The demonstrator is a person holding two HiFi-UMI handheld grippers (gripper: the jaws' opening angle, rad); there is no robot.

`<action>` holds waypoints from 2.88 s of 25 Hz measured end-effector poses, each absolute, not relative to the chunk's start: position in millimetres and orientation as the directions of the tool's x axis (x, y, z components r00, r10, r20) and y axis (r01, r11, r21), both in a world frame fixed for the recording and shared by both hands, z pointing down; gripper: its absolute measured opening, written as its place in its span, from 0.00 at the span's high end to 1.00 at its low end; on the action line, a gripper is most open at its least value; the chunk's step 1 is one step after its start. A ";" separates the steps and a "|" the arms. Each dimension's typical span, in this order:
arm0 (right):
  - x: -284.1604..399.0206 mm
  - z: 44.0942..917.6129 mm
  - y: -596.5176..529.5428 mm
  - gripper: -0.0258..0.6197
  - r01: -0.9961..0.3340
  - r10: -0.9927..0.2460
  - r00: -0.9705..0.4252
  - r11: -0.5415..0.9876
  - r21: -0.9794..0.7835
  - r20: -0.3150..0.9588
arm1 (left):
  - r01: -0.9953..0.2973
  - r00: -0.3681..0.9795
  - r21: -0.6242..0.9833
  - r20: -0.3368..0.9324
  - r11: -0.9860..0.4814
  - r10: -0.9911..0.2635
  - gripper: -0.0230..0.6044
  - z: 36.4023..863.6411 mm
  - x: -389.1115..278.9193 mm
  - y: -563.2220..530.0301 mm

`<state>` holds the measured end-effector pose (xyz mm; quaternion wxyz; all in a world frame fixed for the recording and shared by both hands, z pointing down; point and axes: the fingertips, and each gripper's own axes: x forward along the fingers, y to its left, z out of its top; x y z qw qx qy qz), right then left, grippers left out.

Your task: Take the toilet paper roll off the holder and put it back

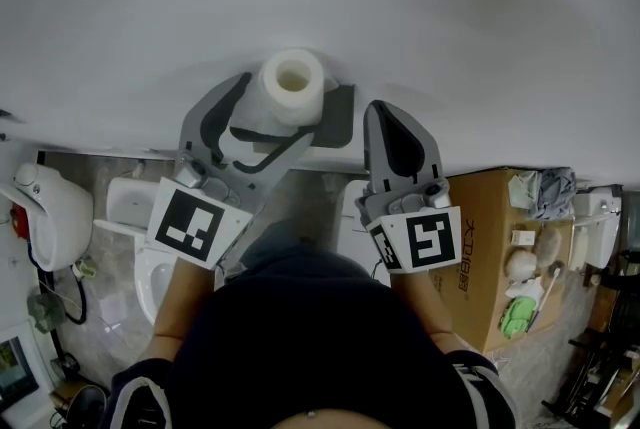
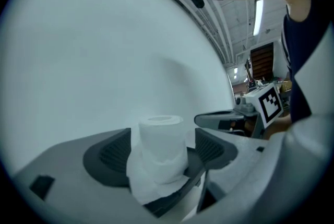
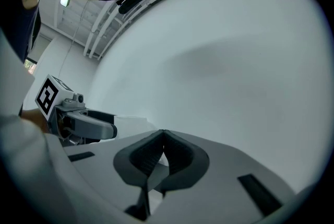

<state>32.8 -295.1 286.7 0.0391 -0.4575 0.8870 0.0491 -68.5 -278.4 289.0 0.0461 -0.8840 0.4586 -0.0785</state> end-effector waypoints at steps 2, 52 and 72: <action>32.0 287.2 -297.0 0.94 -0.815 -0.808 -0.580 0.578 0.053 -0.105 | -0.804 0.570 -0.142 0.093 -0.578 -0.816 0.38 287.9 -68.3 -283.1; 41.5 282.2 -299.1 0.94 -0.883 -0.877 -0.467 0.468 0.015 -0.114 | -0.730 0.643 -0.097 0.238 -0.676 -0.728 0.41 304.9 -51.5 -314.7; 37.1 277.6 -276.9 0.94 -0.892 -0.883 -0.452 0.452 0.031 -0.126 | -0.735 0.645 -0.125 0.173 -0.666 -0.744 0.49 279.4 -59.4 -295.9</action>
